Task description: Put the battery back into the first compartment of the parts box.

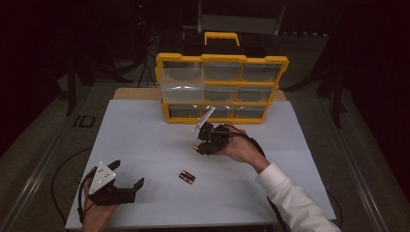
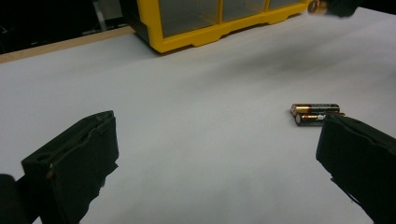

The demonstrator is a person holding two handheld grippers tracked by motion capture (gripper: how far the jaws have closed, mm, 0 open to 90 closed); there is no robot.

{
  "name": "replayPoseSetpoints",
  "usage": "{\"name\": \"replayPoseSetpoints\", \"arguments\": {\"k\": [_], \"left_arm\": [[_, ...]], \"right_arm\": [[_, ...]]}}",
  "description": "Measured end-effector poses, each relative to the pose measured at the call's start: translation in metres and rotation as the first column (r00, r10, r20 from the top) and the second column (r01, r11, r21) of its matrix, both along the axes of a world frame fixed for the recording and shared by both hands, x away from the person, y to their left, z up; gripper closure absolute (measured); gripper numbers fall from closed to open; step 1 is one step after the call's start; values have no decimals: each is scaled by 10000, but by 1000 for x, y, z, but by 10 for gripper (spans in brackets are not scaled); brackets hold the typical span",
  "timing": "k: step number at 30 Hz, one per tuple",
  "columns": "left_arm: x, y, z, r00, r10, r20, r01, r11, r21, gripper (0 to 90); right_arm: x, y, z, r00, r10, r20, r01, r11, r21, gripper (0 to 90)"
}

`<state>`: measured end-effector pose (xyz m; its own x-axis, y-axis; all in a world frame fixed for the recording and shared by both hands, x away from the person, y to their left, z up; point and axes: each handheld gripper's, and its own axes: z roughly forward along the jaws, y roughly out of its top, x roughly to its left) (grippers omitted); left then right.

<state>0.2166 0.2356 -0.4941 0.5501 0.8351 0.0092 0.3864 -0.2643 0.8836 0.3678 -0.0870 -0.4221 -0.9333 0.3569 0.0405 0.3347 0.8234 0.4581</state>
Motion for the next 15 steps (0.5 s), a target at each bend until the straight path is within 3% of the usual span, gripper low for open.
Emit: {"name": "replayPoseSetpoints", "arguments": {"k": [5,9,15], "left_arm": [[0,0,0,10000,-20,-25,20,10000,3,0],[0,0,0,10000,-17,-32,17,10000,10,0],[0,0,0,10000,-24,-47,24,10000,14,0]], "right_arm": [[7,-9,21,9998,148,117,-152,9992,358,766],[9,-14,34,9998,16,200,-24,9991,432,767],[17,-25,64,9991,-99,411,58,9952,982,766]]}}
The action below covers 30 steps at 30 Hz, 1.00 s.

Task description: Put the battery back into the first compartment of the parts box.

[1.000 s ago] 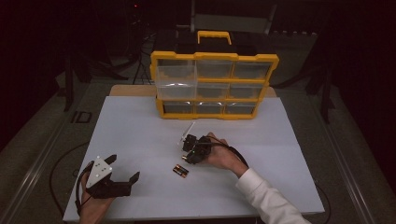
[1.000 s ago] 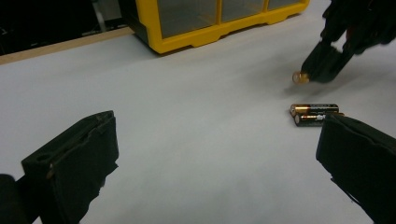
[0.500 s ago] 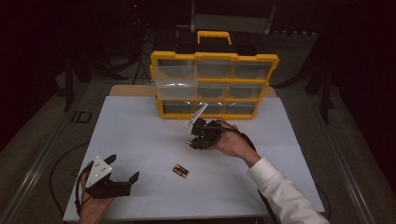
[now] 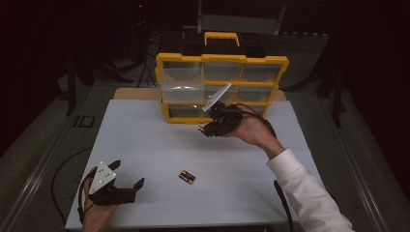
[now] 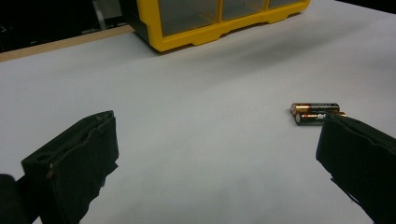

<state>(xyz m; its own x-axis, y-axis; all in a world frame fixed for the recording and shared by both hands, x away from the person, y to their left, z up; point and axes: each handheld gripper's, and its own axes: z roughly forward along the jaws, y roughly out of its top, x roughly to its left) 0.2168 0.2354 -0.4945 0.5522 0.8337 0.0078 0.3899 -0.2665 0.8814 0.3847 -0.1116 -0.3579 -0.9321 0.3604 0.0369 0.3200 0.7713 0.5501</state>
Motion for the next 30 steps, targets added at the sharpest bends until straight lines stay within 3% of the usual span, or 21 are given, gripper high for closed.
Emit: {"name": "replayPoseSetpoints", "arguments": {"k": [15,19,30], "left_arm": [[1,0,-1,10000,7,-13,-7,10000,-28,0],[1,0,-1,10000,-3,-19,3,10000,-9,0],[0,0,0,10000,8,-2,-8,10000,-26,0]], "right_arm": [[15,-9,44,9991,-187,390,154,9965,826,766],[19,-9,55,9985,-371,394,315,9903,1352,766],[30,-11,87,9960,-653,601,515,9768,2081,766]]}}
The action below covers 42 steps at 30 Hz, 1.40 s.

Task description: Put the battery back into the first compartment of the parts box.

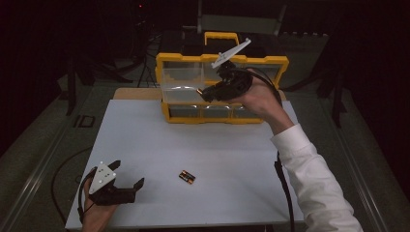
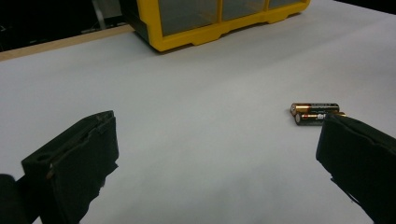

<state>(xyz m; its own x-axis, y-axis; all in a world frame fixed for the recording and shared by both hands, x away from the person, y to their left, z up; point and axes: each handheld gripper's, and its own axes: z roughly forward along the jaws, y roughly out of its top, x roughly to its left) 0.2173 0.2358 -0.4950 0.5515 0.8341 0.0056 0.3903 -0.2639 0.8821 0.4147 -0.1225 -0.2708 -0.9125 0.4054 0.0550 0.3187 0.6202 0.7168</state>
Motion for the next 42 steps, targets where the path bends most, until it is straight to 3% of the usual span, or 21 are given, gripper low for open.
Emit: {"name": "replayPoseSetpoints", "arguments": {"k": [16,27,31,32,33,34,37,38,39,42], "left_arm": [[0,0,0,10000,16,-46,-16,10000,3,0],[0,1,0,10000,37,-73,-37,10000,7,0],[0,1,0,10000,19,-95,-19,10000,3,0],[0,1,0,9999,8,-101,-8,10000,-8,0],[-1,1,0,10000,13,-98,-13,10000,-5,0],[-1,1,0,9999,20,-100,-20,10000,-2,0],[-1,2,0,10000,24,-94,-24,10000,-16,0],[-1,2,0,10000,25,-91,-25,10000,-15,0],[-1,2,0,9999,27,-97,-27,10000,-13,0],[-1,2,0,9999,25,-109,-25,10000,16,0]], "right_arm": [[19,5,31,9954,-808,522,774,9949,645,766],[31,15,27,9918,-1173,499,1120,9887,995,763],[36,19,23,9915,-1284,193,1256,9862,1082,761],[38,20,22,9920,-1262,109,1241,9856,1150,701],[38,20,22,9920,-1262,109,1241,9856,1150,701],[40,21,21,9892,-1465,-63,1459,9795,1386,364],[41,20,21,9865,-1622,-224,1637,9783,1272,289],[40,19,21,9849,-1728,-76,1724,9773,1228,196],[39,19,20,9833,-1819,96,1798,9779,1070,160],[35,15,19,9813,-1894,345,1858,9787,872,121]]}}
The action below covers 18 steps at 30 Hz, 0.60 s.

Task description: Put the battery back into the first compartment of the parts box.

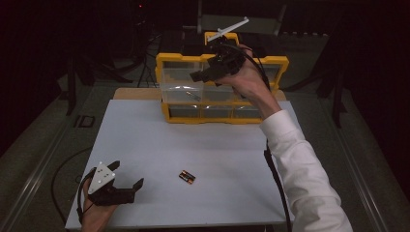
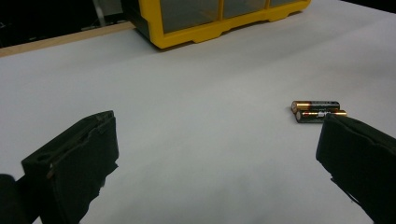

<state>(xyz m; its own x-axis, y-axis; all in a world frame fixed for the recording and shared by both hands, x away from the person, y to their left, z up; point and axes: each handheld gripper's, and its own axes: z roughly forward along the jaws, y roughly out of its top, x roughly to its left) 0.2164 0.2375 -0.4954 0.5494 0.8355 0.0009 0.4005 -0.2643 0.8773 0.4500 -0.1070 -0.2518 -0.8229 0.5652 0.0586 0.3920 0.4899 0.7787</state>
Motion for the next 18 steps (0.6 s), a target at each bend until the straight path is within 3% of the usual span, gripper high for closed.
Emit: {"name": "replayPoseSetpoints", "arguments": {"k": [3,10,18], "left_arm": [[0,0,0,10000,13,13,-13,10000,-9,0],[0,-1,0,10000,37,22,-37,10000,2,0],[0,-1,0,10000,45,14,-45,10000,-19,0]], "right_arm": [[-4,-6,-1,10000,-11,91,12,9999,-110,99],[-19,-17,-3,9977,518,443,-513,9986,-123,126],[-38,-24,-23,9949,748,670,-716,9962,-489,117]]}}
